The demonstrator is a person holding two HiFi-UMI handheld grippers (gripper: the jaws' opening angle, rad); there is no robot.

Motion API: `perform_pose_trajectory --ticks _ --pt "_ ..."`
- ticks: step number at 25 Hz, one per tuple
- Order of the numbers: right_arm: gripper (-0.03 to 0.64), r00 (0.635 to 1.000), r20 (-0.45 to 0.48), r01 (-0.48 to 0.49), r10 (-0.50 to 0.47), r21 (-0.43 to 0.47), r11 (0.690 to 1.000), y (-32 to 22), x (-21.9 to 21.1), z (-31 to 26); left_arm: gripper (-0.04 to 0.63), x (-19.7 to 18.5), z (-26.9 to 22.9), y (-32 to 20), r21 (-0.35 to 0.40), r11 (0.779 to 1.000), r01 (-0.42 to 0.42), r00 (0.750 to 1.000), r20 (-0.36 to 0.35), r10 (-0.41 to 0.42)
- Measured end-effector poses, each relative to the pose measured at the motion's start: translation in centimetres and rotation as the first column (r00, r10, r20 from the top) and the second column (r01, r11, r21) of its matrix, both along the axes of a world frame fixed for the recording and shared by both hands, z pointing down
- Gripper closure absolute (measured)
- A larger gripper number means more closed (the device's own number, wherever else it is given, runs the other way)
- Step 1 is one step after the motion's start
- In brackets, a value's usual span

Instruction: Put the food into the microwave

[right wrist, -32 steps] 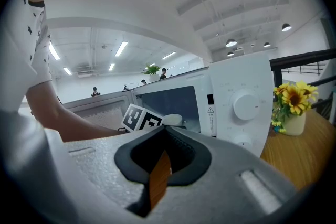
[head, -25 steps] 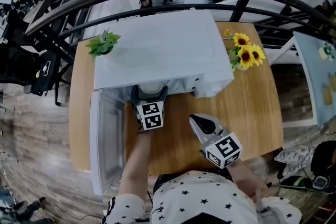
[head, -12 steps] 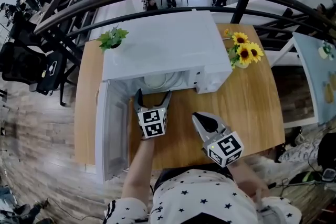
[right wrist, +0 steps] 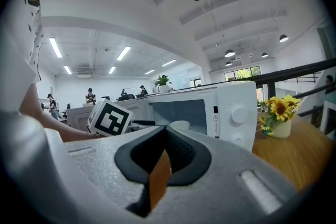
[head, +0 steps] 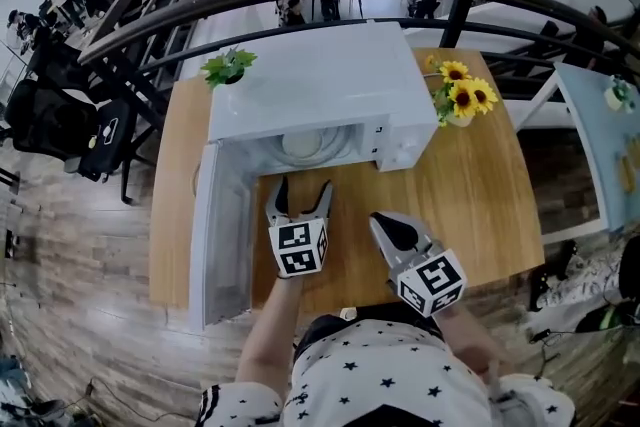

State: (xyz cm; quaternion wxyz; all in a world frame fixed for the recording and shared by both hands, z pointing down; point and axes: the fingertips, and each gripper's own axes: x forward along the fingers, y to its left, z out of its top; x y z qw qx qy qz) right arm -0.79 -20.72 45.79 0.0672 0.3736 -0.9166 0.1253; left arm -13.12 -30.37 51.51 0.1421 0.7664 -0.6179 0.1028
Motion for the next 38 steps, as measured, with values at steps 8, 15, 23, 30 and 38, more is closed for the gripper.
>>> perform_pose_trajectory --ticks 8,15,23,30,38 --pt "0.611 1.000 0.002 -0.006 0.006 0.024 1.000 3.1 -0.2 -0.7 0.374 0.2 -2.5 4.9 0.050 0.999 0.009 1.000 -0.010 -0.009" --pt "0.611 1.000 -0.002 -0.018 0.018 0.048 0.999 5.3 -0.1 -1.2 0.491 -0.9 -4.0 8.9 0.067 0.996 0.057 0.998 -0.021 -0.056" --pt "0.611 0.999 0.003 -0.038 0.038 0.072 0.997 7.4 0.2 -1.7 0.575 -1.0 -5.7 13.2 0.102 0.994 0.050 0.998 -0.035 -0.046" --pt "0.611 0.999 0.003 -0.051 0.051 0.077 0.996 9.0 0.5 -1.7 0.584 -0.4 -6.1 15.8 0.098 0.995 0.019 0.998 -0.057 -0.013" --pt "0.611 0.998 0.002 -0.066 0.066 0.078 0.995 10.1 0.8 -1.6 0.584 0.2 -6.0 17.6 0.094 0.996 -0.003 0.998 -0.065 0.010"
